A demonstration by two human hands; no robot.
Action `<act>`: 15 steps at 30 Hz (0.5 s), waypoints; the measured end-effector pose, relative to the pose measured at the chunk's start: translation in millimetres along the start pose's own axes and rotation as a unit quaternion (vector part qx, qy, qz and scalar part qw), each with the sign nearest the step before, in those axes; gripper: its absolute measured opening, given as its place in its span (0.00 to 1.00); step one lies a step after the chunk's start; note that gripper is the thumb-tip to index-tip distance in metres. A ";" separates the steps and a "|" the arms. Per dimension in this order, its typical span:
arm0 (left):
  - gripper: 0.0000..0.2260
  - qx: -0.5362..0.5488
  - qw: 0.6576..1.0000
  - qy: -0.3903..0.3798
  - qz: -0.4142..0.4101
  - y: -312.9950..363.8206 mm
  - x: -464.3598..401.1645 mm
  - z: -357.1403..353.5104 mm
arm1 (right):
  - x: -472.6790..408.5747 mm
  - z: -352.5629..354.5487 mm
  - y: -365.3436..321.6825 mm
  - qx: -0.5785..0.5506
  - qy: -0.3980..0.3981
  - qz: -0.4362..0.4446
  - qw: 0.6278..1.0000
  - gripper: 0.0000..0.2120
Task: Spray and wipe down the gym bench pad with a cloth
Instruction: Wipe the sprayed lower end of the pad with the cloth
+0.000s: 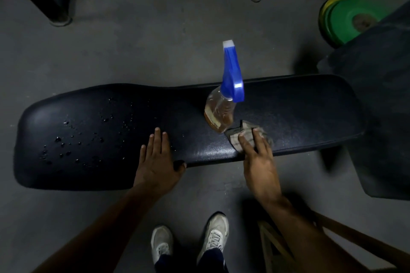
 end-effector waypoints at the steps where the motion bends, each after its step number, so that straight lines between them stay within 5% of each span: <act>1: 0.45 0.002 1.000 0.006 -0.003 -3.6 0.1 0.8 | 5.1 -3.9 -8.0 -0.007 -0.006 0.010 1.000 0.34; 10: 0.45 0.021 0.998 0.042 0.031 -79.2 5.0 10.0 | 23.5 -66.3 -101.5 -0.018 -0.062 0.175 0.982 0.33; 15: 0.43 0.018 0.997 0.064 0.030 -135.6 1.7 30.7 | -12.5 -82.8 -144.0 -0.020 -0.052 0.162 0.985 0.29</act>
Point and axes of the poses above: each hand's wrist, its own x-axis away from the middle knuckle, its own z-axis out of the back of the hand, y = z × x, the point moved 1 cm from there along -x, towards the middle knuckle, and after that the axes turned 8 degrees about z, right-handed, at the moved point
